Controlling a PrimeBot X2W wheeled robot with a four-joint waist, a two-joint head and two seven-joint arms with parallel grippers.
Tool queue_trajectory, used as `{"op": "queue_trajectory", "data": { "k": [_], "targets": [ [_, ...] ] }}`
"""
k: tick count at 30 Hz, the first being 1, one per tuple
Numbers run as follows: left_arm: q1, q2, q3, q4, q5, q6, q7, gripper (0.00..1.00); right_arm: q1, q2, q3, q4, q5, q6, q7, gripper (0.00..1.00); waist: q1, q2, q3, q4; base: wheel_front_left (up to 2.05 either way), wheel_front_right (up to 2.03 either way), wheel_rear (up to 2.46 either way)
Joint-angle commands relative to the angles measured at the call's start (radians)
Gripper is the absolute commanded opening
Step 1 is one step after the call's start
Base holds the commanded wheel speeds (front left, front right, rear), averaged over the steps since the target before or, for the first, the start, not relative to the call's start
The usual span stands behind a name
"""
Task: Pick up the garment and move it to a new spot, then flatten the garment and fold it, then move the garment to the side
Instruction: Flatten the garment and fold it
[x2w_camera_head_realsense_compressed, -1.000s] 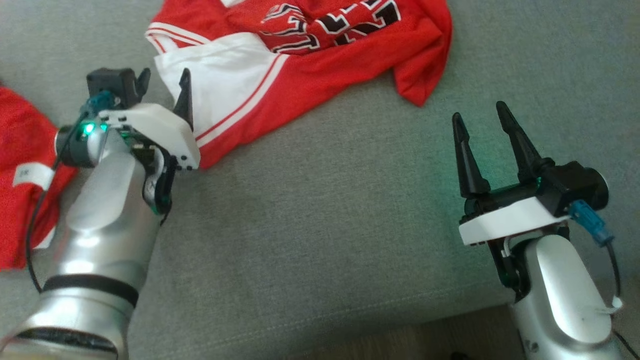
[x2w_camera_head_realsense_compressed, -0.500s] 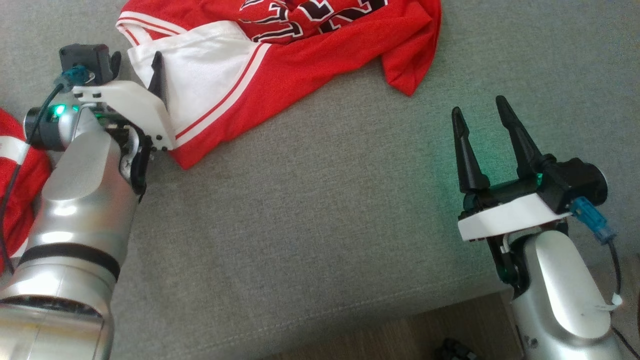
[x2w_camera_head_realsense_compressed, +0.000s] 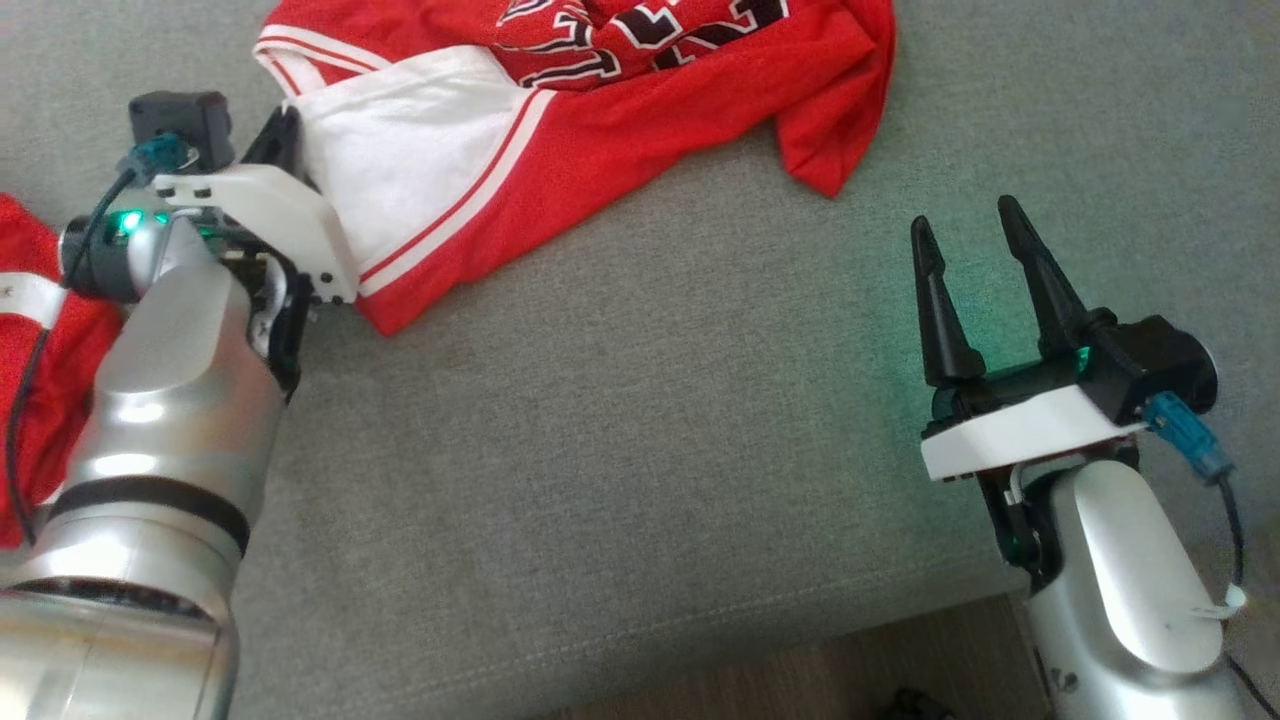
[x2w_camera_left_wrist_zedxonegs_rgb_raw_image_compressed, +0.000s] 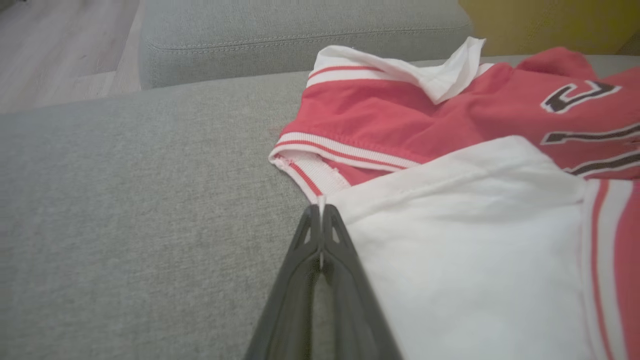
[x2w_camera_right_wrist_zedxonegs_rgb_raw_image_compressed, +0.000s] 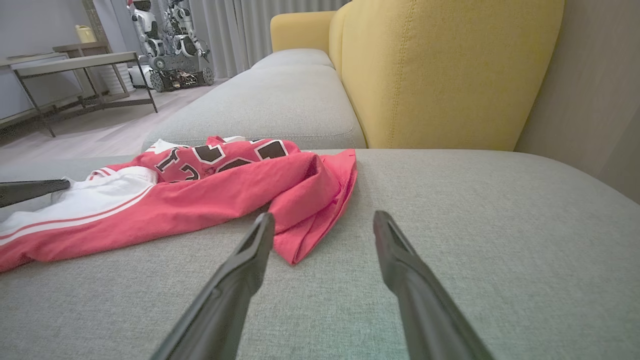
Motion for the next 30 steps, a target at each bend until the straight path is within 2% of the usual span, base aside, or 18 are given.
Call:
{"op": "queue_trajectory", "data": {
  "k": [1, 6, 15, 22, 30],
  "targets": [
    [-0.029, 0.024, 0.013, -0.031, -0.004, -0.002, -0.017, 0.00, -0.021, 0.004, 0.014, -0.025, -0.001, -0.001, -0.007, 1.00, 0.0000, 0.0000, -0.012, 0.012, 0.00, 0.00, 0.00],
    [-0.021, 0.015, 0.010, -0.091, 0.003, -0.008, -0.021, 0.00, -0.018, 0.004, 0.000, -0.016, -0.003, -0.001, -0.006, 1.00, 0.0000, 0.0000, -0.039, 0.033, 0.00, 0.00, 0.00],
    [0.066, 0.016, 0.032, -0.419, 0.055, -0.004, -0.021, 0.00, -0.006, 0.004, -0.060, 0.024, -0.014, -0.001, 0.001, 1.00, 0.0000, 0.0000, -0.137, 0.098, 0.00, 0.00, 0.00],
    [0.202, 0.009, 0.003, -0.625, 0.098, -0.031, -0.021, 0.00, 0.033, 0.004, -0.104, 0.062, -0.030, -0.001, 0.015, 1.00, 0.0000, 0.0000, -0.238, 0.155, 0.00, 0.00, 0.00],
    [0.383, 0.042, -0.052, -0.802, 0.121, -0.042, -0.021, 0.00, 0.077, 0.004, -0.139, 0.083, -0.034, -0.001, 0.027, 1.00, 0.0000, 0.0000, -0.308, 0.195, 0.00, 0.00, 0.00]
  ]
}}
